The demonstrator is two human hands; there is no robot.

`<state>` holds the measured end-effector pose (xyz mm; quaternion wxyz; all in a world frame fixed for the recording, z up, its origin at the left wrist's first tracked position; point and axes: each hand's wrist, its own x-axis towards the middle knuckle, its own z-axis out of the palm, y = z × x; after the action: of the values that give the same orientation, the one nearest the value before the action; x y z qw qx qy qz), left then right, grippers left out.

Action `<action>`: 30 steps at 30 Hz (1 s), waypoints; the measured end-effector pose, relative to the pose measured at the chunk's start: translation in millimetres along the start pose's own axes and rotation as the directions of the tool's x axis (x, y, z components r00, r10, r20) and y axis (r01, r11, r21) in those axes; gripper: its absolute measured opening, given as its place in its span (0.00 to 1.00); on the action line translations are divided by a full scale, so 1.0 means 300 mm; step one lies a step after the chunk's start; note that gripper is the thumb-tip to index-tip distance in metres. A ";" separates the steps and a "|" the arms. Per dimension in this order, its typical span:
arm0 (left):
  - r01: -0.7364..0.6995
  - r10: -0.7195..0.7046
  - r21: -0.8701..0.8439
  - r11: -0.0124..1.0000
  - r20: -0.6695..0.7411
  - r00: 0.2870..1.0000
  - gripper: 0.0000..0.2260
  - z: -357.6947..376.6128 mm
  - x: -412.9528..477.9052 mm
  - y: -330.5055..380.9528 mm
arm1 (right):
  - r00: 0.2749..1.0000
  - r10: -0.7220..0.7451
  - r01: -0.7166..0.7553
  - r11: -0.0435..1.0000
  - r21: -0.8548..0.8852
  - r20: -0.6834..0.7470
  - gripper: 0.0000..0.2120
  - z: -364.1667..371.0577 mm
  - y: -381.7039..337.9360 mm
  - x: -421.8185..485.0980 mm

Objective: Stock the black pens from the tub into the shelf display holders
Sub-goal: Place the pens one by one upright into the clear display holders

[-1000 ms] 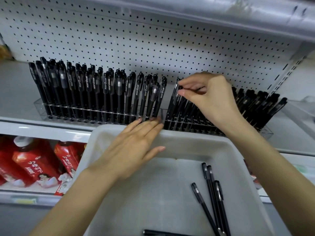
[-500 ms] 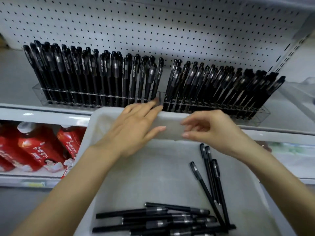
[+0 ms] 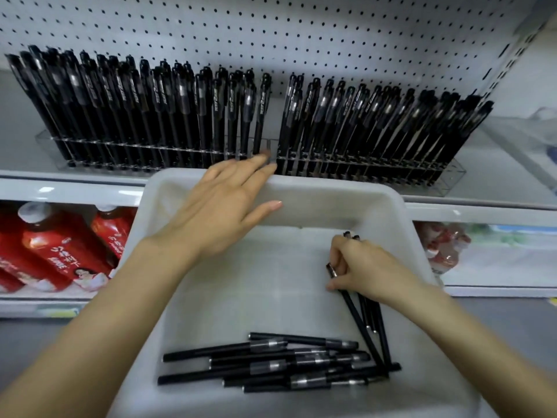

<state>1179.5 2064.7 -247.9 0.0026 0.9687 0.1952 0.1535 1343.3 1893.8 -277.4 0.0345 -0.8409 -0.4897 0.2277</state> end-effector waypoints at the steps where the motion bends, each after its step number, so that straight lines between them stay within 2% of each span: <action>1: 0.000 0.000 -0.010 1.000 -0.002 1.000 0.32 0.002 0.001 0.002 | 1.000 0.012 -0.012 1.000 -0.009 -0.011 0.17 0.007 0.003 0.003; 5: -0.003 0.003 -0.023 1.000 -0.007 1.000 0.31 -0.001 0.005 0.012 | 1.000 0.025 -0.025 1.000 0.015 -0.016 0.17 0.012 0.016 0.012; 8: 0.004 -0.004 -0.002 1.000 0.002 1.000 0.31 -0.001 0.004 0.014 | 0.999 0.032 -0.032 0.993 0.111 -0.005 0.15 0.002 0.023 0.015; 13: -0.002 0.002 0.023 1.000 -0.024 1.000 0.28 -0.002 0.007 0.026 | 1.000 -0.018 0.021 0.992 0.122 -0.024 0.11 -0.004 0.011 0.005; 15: 0.004 -0.003 0.048 0.999 -0.012 1.000 0.28 0.002 0.005 0.026 | 0.999 -0.034 0.041 0.980 0.194 -0.039 0.11 -0.026 0.003 0.001; 19: 0.021 -0.021 0.055 0.998 -0.003 1.000 0.29 0.001 0.009 0.027 | 0.991 -0.112 0.132 0.849 0.512 -0.072 0.12 -0.088 -0.031 -0.004; 21: 0.024 -0.025 0.045 0.999 0.013 1.000 0.30 0.000 0.013 0.029 | 0.990 -0.128 0.142 0.785 0.602 -0.067 0.10 -0.105 -0.047 -0.004; 26: 0.025 -0.027 0.059 0.998 0.032 0.999 0.31 0.009 0.019 0.024 | 0.983 -0.167 0.165 0.669 0.725 -0.070 0.06 -0.160 -0.071 -0.008; 28: 0.024 -0.026 0.063 0.998 0.033 0.999 0.31 0.013 0.020 0.023 | 0.972 -0.192 0.229 0.622 0.749 -0.137 0.06 -0.216 -0.087 -0.020; 30: 0.022 -0.024 0.061 0.998 0.036 0.999 0.31 0.014 0.019 0.024 | 0.937 -0.216 0.349 0.594 0.725 -0.274 0.11 -0.282 -0.109 -0.036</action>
<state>1188.5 2060.5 -249.9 -0.0214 0.9686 0.2108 0.1298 1347.6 1915.8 -188.8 0.4601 -0.6734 -0.4702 0.3371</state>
